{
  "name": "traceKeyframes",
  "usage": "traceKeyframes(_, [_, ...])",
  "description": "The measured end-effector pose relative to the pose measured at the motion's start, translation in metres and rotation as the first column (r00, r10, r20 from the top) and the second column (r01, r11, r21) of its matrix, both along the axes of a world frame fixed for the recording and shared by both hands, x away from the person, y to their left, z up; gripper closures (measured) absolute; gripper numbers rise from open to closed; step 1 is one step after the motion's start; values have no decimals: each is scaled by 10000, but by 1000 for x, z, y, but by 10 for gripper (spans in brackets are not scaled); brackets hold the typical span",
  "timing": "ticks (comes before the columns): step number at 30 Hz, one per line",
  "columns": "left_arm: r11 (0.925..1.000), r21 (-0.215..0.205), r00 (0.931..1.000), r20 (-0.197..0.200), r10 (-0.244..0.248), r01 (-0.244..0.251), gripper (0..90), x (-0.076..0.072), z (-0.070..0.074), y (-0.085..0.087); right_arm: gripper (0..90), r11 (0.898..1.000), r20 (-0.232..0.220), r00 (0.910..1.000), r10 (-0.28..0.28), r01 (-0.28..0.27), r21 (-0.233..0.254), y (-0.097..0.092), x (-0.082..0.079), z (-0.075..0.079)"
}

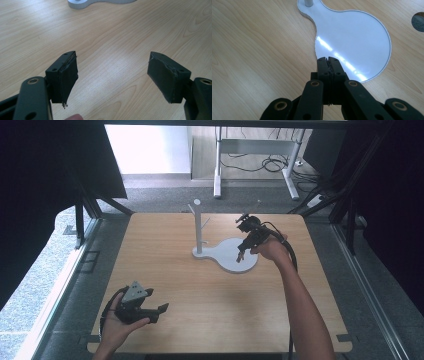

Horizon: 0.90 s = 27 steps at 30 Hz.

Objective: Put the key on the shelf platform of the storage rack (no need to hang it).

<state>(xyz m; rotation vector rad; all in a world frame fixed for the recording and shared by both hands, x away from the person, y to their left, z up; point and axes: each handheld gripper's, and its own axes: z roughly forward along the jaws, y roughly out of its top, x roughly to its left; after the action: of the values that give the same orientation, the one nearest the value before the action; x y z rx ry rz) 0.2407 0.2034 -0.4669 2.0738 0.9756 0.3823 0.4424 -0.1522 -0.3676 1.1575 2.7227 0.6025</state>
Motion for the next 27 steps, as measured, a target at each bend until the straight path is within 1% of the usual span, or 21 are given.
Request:
traceKeyframes(7, [10000,-42,10000,-9,12,-12,245,0,0,1,887,10000,-98,10000,13,-13,-40,4,11,-6])
traceKeyframes(14, [10000,-36,10000,-11,21,-21,245,0,0,2,887,9998,-179,9997,-166,164,-79,5,21,-13])
traceKeyframes(15, [10000,-58,10000,-11,24,-24,245,0,0,2,887,9996,-227,9995,-223,219,-156,6,23,-15])
traceKeyframes(22, [10000,-43,10000,-34,14,-14,245,0,0,1,887,9990,-190,9991,-367,362,-265,7,33,-17])
traceKeyframes(27, [10000,-73,10000,-7,0,-1,245,0,1,2,887,9980,-241,9981,-559,552,-300,7,40,-25])
